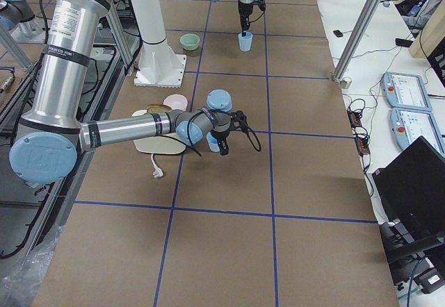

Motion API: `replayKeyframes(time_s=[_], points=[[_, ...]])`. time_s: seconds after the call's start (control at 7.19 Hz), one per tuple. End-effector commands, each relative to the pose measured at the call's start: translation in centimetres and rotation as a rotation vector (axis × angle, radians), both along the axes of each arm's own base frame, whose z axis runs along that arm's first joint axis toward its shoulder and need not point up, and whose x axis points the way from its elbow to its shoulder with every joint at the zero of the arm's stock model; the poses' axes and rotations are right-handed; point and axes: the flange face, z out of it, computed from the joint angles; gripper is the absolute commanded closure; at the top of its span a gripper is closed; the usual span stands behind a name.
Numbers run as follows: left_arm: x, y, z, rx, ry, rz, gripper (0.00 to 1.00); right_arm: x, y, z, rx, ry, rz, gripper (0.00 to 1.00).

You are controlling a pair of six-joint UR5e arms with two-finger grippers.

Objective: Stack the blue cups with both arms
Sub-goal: 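Carry the cup centreward with the left gripper while the right grasps its cup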

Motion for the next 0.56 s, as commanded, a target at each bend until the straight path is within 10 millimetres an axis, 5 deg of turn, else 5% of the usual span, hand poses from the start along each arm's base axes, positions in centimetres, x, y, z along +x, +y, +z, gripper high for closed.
replayKeyframes(time_s=[0.0,0.42], points=[[4.4,0.4,-2.5,0.012,-0.015,-0.014,1.0,-1.3,-0.7,-0.1,-0.009,0.002,0.005,0.17],[8.8,1.7,-2.6,0.058,-0.02,-0.011,1.0,-2.7,0.0,0.1,-0.004,0.014,-0.021,0.2]])
